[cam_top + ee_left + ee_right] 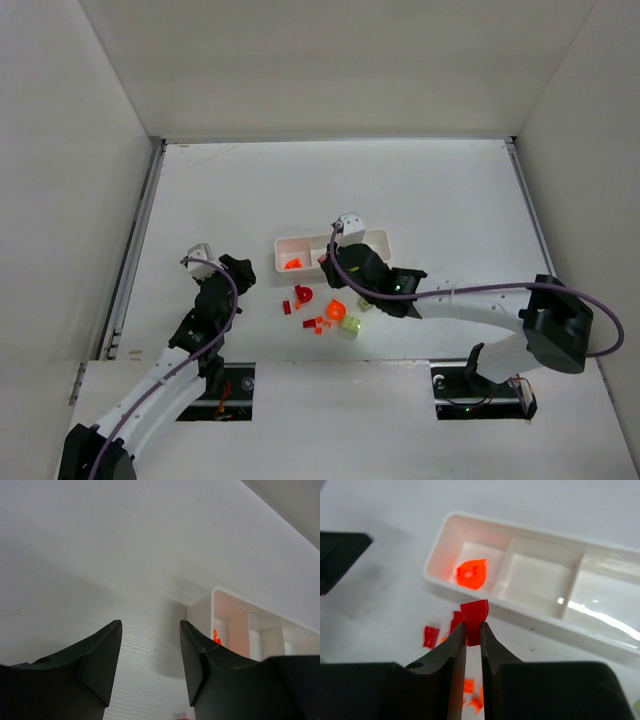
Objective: Sort the legos into containers by color
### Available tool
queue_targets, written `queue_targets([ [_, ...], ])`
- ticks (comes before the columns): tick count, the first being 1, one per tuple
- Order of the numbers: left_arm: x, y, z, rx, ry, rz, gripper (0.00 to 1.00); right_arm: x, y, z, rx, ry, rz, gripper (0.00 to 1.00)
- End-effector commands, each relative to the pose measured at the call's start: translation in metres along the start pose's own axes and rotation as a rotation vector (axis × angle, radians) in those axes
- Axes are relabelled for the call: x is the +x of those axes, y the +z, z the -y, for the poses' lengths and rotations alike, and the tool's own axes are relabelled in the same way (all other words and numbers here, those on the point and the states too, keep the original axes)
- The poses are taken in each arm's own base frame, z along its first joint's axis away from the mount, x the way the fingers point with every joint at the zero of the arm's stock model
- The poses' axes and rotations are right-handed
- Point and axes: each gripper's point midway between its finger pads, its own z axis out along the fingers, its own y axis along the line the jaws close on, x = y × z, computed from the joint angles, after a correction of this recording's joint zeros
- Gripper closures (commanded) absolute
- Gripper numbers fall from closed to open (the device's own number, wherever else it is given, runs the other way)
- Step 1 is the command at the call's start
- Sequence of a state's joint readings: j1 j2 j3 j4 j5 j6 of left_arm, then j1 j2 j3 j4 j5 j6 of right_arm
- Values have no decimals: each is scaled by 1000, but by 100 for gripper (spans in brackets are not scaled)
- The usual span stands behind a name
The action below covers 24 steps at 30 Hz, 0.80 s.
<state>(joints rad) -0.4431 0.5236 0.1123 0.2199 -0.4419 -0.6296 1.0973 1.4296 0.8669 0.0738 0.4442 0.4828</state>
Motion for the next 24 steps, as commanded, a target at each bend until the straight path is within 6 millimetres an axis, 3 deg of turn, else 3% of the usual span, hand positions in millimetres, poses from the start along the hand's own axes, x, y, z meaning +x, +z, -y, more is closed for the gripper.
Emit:
queue_targets([
  [1,-6,1,9,36,-27,20,53,-11,24,24,66,-11,25,81],
  [6,-5,1,9,37,-25,16,53,-13,51,47,135,-9,14,81],
  [9,-4,2,10,36,-21,11,53,-21,57,48,140,-7,28,80],
  [12,-3,2,11,37,-18,5,53,-25,58,45,132,-13,33,74],
  [15,-3,2,11,38,-19,6,53,-23,56,48,138,-11,38,58],
  [17,-4,2,11,41,-22,10,53,-19,51,49,141,-13,39,50],
  [20,-4,2,12,46,-21,10,53,-12,32,57,158,-4,46,47],
  [24,-3,1,14,52,-21,4,54,6,-3,60,154,7,25,65],
])
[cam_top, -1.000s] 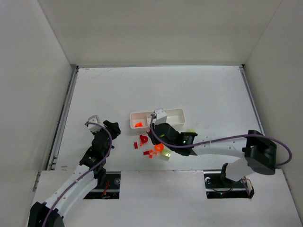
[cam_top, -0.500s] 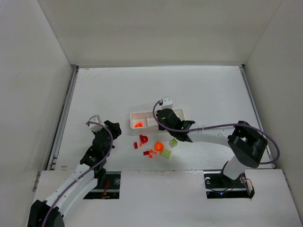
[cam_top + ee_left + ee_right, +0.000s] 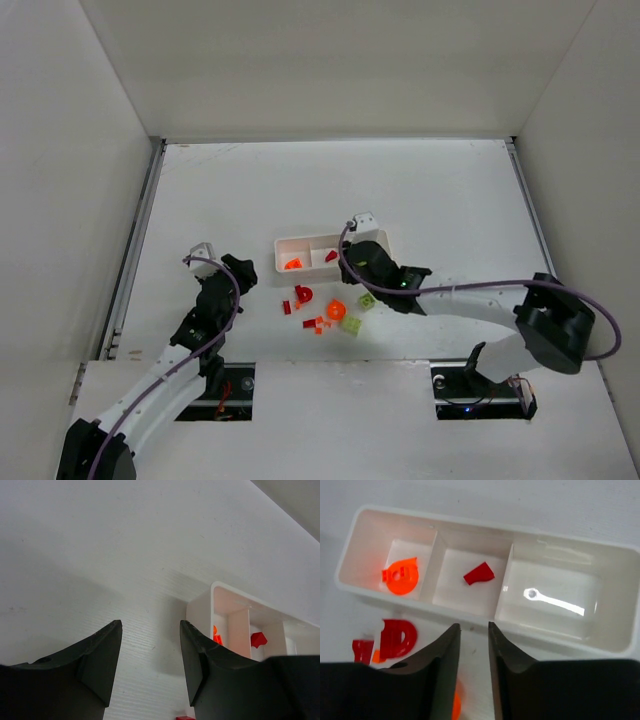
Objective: Sort the legos into containers by color
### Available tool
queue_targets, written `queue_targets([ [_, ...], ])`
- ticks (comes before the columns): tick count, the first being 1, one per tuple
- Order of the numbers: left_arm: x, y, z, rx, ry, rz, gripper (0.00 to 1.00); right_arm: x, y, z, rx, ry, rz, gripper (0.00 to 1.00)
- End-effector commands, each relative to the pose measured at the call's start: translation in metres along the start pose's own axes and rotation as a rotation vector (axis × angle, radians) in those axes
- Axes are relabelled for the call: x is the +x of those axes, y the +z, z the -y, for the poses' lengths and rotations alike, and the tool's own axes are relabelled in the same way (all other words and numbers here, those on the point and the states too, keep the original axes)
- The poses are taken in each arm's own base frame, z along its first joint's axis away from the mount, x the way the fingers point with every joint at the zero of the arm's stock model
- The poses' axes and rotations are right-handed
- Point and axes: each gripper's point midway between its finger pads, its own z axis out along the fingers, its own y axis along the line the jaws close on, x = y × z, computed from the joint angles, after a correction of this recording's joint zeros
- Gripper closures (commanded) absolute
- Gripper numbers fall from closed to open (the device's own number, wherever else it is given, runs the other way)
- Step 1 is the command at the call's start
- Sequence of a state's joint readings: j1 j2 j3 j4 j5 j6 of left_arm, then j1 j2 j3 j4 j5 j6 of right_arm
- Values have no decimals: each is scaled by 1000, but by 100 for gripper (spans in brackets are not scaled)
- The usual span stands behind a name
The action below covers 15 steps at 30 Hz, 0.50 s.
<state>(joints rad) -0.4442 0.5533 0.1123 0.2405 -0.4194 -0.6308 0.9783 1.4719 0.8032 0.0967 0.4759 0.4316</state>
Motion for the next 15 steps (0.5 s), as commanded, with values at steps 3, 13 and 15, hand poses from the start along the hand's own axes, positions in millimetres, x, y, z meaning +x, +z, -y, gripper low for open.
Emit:
queue_targets([
  [3,-7,0,12,38,-18,20,55,25,-51,5,-2,44,-40,71],
  [13,-5,-2,19,60,-6,12,55,110,-119,-21,-137,-118,-259,29],
  [15,-4,-3,19,65,-6,7,55,110,-119,-23,-149,-136,-255,29],
])
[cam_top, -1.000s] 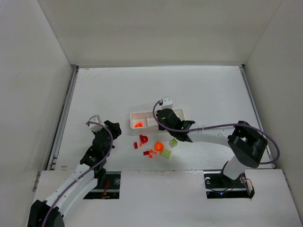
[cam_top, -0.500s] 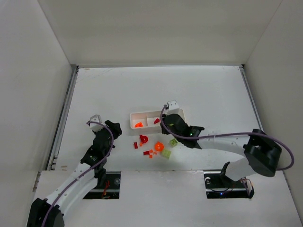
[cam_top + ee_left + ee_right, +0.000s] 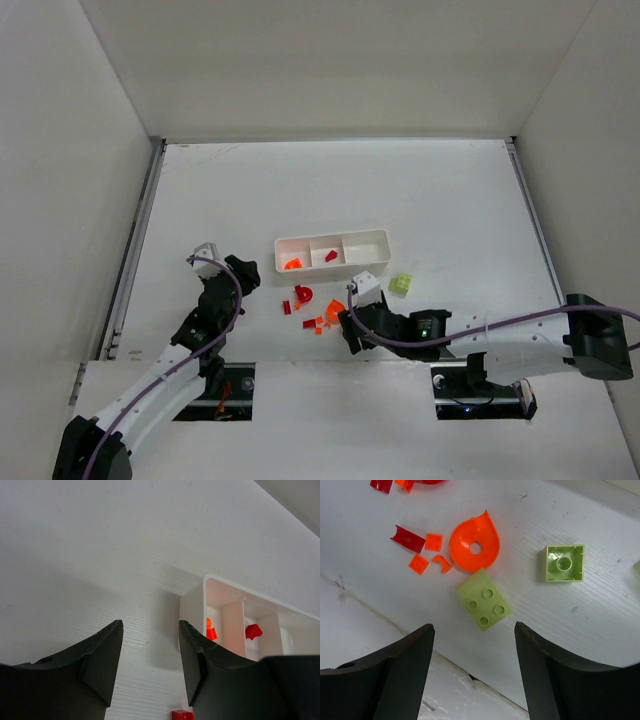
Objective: Sort the legos into containers by color
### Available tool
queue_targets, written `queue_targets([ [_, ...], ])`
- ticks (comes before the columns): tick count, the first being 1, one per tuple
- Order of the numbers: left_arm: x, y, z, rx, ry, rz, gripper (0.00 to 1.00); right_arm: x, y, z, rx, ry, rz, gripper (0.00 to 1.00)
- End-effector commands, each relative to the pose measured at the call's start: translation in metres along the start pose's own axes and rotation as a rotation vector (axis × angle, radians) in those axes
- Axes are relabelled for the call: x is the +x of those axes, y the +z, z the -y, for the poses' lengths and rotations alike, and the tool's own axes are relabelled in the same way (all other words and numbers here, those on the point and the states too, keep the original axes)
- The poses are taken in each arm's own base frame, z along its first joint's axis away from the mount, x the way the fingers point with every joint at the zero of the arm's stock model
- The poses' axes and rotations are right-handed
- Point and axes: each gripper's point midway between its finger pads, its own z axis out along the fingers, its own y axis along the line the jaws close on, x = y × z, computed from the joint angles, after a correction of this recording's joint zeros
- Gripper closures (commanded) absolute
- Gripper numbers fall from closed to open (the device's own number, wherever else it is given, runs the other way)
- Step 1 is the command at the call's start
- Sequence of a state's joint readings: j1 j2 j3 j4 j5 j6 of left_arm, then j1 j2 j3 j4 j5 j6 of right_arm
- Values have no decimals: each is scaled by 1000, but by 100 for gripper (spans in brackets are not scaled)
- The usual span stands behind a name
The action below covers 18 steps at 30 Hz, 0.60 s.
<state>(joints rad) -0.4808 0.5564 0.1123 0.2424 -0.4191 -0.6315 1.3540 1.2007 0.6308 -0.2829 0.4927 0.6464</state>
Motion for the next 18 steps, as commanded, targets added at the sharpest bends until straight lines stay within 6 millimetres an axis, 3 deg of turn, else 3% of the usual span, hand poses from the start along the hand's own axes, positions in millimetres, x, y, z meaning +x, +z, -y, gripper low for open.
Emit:
queue_targets([
  [1,-10,-1,12,39,-16,25,55,-2,-4,1,1,-16,5,28],
  [15,-5,-4,17,49,-4,-4,55,-15,24,0,20,-159,-27,25],
  [18,-4,-2,16,44,0,-5,55,-17,31,-3,9,-152,-33,31],
])
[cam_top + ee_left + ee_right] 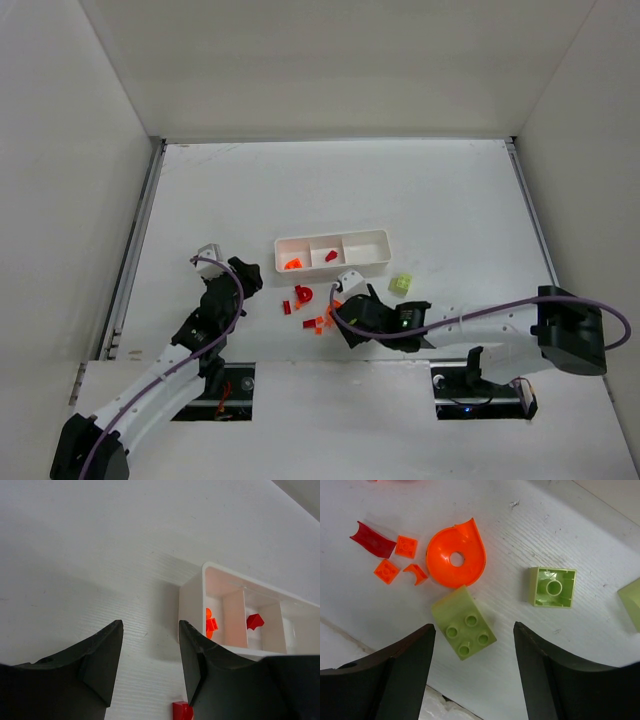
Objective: Sort the legos into containers by color
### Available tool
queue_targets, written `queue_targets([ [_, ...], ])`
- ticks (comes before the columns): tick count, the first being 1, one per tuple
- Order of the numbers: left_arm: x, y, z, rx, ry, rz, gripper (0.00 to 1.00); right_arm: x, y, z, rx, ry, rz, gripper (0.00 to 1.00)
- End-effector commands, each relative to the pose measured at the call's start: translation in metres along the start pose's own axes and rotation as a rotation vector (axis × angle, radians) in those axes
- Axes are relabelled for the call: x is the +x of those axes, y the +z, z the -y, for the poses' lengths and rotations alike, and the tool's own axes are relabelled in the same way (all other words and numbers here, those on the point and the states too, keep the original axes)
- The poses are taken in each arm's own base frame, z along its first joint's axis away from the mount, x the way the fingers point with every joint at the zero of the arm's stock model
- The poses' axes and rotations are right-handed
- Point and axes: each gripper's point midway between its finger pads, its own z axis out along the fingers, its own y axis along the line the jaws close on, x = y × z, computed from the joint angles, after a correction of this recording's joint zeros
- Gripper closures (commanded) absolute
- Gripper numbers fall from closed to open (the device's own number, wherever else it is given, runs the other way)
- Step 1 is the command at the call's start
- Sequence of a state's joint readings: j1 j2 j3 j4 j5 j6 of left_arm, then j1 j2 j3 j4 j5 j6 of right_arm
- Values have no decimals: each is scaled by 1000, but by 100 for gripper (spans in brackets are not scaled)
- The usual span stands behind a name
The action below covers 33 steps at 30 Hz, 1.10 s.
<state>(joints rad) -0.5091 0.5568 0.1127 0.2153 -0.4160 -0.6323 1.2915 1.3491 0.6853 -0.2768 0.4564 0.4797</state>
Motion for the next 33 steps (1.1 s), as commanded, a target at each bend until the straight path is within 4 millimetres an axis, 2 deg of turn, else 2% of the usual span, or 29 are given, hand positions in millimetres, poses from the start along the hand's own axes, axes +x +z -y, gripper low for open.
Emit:
queue_targets([
  [1,-14,1,14,33,-17,28,55,-25,4,-16,-59,5,41,32],
  [9,-14,0,14,36,-18,30,55,-24,12,-17,-59,0,24,69],
  [13,-14,0,16,38,-21,27,55,-45,-2,-17,-86,53,83,72],
  [16,-22,-7,35,94,-40,17,55,-74,-20,-9,-110,141,168,72],
  [22,-59,-46,104,328,-109,35,53,-160,-54,24,-226,471,417,72],
  [27,-70,-72,149,493,-245,10,49,-222,-84,16,-458,645,576,72],
  [31,-74,-89,179,621,-372,-30,46,-248,-87,12,-579,713,610,72],
  [33,-74,-93,187,661,-429,-45,45,-258,-88,11,-649,770,623,72],
])
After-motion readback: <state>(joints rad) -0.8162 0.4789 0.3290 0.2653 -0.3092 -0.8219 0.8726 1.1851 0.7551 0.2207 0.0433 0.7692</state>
